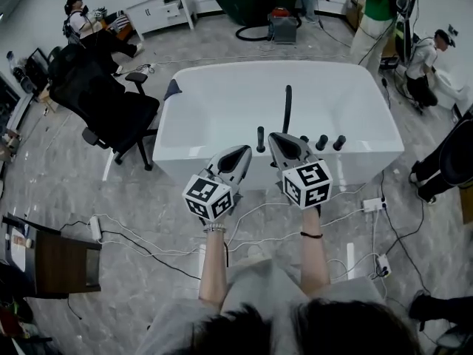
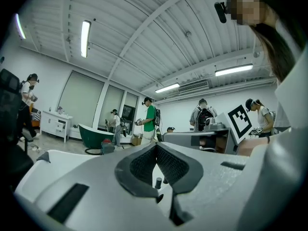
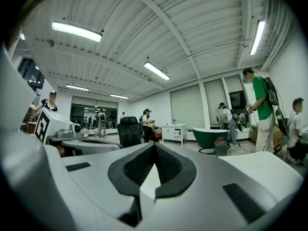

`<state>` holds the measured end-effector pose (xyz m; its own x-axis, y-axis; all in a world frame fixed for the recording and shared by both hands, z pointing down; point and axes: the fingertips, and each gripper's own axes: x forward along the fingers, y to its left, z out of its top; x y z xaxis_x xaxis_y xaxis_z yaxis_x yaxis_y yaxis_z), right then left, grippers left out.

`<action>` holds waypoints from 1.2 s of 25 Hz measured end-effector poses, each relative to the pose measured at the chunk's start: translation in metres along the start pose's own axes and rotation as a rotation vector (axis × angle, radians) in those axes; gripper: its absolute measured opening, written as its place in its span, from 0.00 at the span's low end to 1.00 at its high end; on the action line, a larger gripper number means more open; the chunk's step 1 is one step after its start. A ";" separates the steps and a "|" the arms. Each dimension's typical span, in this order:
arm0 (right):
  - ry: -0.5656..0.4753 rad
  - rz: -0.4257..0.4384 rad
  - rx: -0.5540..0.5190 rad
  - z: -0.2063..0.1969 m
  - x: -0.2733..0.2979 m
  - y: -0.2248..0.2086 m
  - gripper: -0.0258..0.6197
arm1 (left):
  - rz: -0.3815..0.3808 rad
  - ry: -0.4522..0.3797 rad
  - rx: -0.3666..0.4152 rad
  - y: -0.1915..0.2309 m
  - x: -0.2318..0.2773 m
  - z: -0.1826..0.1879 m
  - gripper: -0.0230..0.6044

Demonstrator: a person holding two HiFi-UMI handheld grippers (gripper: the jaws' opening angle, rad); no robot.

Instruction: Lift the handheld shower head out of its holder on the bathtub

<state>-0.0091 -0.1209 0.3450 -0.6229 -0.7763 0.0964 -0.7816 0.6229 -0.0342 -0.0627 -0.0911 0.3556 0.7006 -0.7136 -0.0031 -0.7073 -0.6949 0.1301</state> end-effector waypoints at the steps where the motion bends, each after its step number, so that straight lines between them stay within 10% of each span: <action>1: -0.003 0.001 0.003 0.001 0.006 -0.002 0.04 | 0.001 0.001 0.001 0.006 0.001 0.000 0.04; 30: 0.163 -0.010 0.075 -0.086 0.087 -0.040 0.04 | -0.006 0.105 -0.129 0.082 0.048 -0.075 0.04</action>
<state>-0.0295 -0.2051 0.4403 -0.6064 -0.7526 0.2566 -0.7917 0.6016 -0.1065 -0.0798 -0.1759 0.4403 0.7152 -0.6919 0.0987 -0.6901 -0.6768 0.2565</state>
